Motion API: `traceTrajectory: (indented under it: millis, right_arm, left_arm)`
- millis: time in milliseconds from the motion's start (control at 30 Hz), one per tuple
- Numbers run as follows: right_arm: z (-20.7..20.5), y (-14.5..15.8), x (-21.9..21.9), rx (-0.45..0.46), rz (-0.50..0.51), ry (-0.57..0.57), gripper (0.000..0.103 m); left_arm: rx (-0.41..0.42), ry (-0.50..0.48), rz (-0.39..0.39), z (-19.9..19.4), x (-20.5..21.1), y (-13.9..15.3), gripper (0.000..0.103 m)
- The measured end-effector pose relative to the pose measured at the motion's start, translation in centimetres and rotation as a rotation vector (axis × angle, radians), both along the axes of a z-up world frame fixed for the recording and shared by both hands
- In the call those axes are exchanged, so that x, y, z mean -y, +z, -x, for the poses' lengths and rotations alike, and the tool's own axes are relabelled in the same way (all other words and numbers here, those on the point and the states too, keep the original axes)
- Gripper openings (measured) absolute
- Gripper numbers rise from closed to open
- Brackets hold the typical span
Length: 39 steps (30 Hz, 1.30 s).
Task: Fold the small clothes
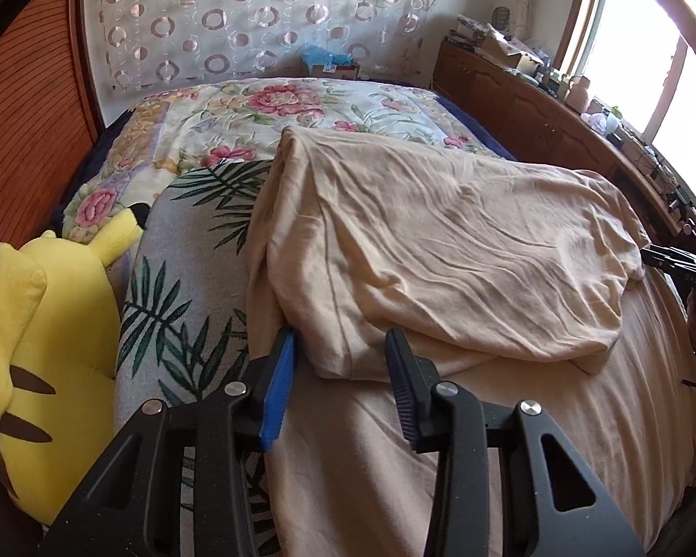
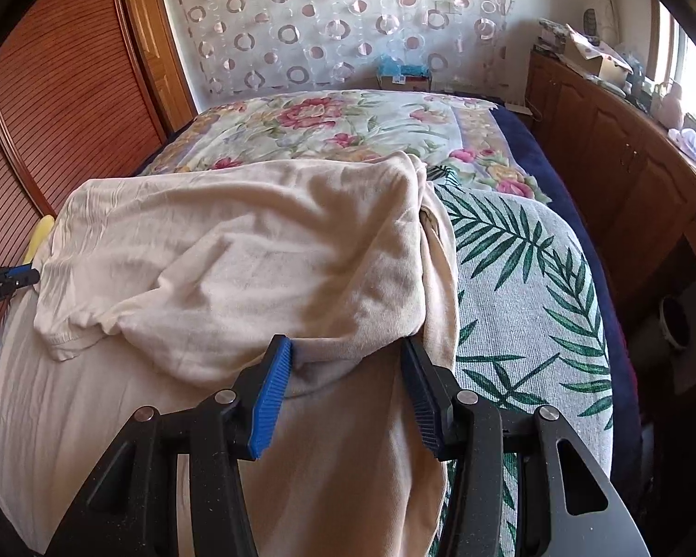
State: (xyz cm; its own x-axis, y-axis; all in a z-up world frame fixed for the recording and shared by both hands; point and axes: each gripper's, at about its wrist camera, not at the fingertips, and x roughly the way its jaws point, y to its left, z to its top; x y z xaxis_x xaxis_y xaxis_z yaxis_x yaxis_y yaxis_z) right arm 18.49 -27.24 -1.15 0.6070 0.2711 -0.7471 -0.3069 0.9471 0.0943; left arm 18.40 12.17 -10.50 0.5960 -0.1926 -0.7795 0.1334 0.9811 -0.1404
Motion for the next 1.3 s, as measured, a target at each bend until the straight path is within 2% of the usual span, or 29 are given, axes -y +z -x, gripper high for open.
traceTrajectory:
  millis: [33,133,633,667,700,733,800,867,1000,1300]
  right_arm:
    - [0.0,0.0,-0.1,0.0,0.0,0.0,0.051]
    - [-0.1,0.1,-0.5,0.002,-0.008,0.007,0.051]
    - [-1.3,-0.6,-2.1,0.01,0.016,0.043,0.051]
    - [-1.3,-0.7,-2.1,0.016,0.019,0.043,0.048]
    - [-1.3,-0.7,-2.1,0.021,0.024,0.044,0.038]
    - [-1.3,-0.6,-2.3,0.027,0.029,0.045,0.034]
    - [-1.4,-0.7,-2.4,0.031,0.024,0.063,0.01]
    - [-1.2,-0.6,-2.5,0.043,0.026,0.082,0.006]
    - [-0.5,0.7,-2.6,0.086,-0.003,0.108,0.005]
    - [3.0,4.5,-0.6,0.185,-0.058,0.087,0.004]
  left_arm:
    - [0.001,-0.009,0.003,0.0,0.0,0.0,0.025]
    - [0.003,-0.017,0.014,-0.1,0.2,-0.1,0.015]
    - [-0.006,-0.008,-0.021,-1.0,0.6,0.0,0.015]
    - [0.002,-0.015,-0.02,-0.9,0.7,0.0,0.013]
    - [0.011,-0.027,-0.015,-0.8,0.7,0.1,0.005]
    - [0.022,-0.024,-0.013,-0.7,0.7,0.2,0.005]
    - [0.046,-0.017,0.002,-0.4,0.6,0.7,0.005]
    - [0.078,-0.012,0.019,0.0,0.4,1.5,0.005]
    - [0.138,-0.001,0.034,0.9,0.2,3.4,0.005]
    - [0.234,0.015,0.071,3.7,-0.4,7.3,0.005]
